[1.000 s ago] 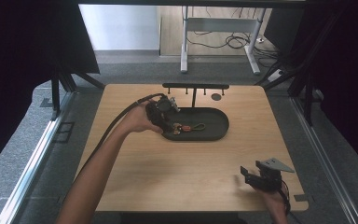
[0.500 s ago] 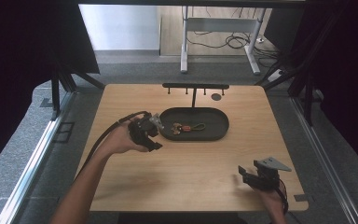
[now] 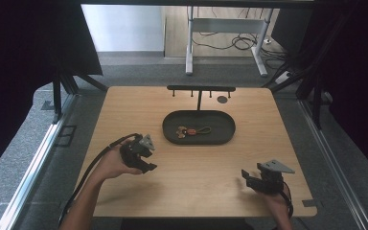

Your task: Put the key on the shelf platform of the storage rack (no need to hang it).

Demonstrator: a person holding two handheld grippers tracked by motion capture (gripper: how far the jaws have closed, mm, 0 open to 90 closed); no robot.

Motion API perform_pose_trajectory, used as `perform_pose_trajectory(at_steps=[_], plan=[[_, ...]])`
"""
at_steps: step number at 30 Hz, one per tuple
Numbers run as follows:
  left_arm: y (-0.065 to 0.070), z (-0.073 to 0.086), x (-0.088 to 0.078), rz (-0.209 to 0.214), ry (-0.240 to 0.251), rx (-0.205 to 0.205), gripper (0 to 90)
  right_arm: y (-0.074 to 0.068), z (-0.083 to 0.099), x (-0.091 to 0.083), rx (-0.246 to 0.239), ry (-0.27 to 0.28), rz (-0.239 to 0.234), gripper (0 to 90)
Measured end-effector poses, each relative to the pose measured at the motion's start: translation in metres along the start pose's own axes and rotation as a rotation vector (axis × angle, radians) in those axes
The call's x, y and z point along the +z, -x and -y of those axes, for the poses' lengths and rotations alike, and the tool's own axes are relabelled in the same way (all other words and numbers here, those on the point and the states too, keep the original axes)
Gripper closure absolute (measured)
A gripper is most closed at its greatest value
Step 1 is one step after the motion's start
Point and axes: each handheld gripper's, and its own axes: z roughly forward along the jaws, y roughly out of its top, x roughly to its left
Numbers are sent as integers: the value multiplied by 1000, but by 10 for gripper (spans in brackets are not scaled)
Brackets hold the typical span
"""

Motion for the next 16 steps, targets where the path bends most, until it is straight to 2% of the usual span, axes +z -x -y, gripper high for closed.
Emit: perform_pose_trajectory(at_steps=[7, 10, 13, 16], plan=[[-4, 7, 6, -17, -13, -25, 470, 0, -2, 2, 7, -1, 2, 290], [-1, 9, 7, -31, -19, -25, 461, -2, -4, 3, -9, -1, 0, 289], [3, 11, 10, -46, -16, -33, 440, 0, -3, 3, -6, 0, 0, 289], [6, 13, 14, -42, -14, -36, 431, 2, -2, 4, 4, -3, -2, 289]])
